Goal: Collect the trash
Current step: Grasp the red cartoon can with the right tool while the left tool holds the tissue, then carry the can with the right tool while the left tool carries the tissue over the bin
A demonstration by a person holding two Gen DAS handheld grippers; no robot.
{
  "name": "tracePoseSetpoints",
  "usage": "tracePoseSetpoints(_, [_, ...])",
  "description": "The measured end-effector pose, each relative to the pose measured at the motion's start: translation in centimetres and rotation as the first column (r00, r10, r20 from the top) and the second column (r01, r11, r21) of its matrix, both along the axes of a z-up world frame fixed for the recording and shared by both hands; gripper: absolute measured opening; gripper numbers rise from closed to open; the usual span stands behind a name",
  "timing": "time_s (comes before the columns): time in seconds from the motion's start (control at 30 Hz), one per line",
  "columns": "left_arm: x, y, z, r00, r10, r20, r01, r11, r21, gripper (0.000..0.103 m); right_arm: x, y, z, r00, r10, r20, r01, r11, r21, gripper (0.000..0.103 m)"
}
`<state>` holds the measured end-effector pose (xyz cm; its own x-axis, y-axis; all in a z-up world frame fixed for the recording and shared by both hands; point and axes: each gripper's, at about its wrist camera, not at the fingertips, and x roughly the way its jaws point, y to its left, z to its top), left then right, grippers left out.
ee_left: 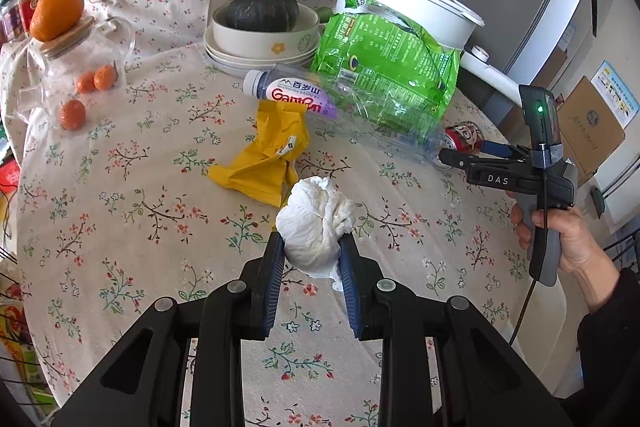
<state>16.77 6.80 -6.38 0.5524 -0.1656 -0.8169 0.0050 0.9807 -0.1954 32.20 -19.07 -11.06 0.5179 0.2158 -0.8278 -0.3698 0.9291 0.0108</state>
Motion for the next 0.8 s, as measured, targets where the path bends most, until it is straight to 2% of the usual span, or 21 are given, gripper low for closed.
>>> tracePoseSetpoints(0.1, [-0.1,0.0,0.0,1.000,-0.003,-0.002,0.003,1.000,-0.001,0.029,0.0,0.0,-0.1,1.000,-0.003,-0.010,0.003,1.000,0.013,0.090])
tracePoseSetpoints(0.33, [-0.7,-0.3,0.5,1.000,-0.013,0.009,0.013,1.000,-0.007,0.029,-2.2,-0.5,1.1,1.000,-0.022,-0.007,0.022,1.000,0.016,0.089])
tracePoseSetpoints(0.8, [-3.6,-1.5,2.1,0.997,-0.058,0.044,0.060,0.997,-0.038,0.029,-10.3,-3.0,5.7,0.994,-0.106,-0.004,0.106,0.994,-0.009,0.089])
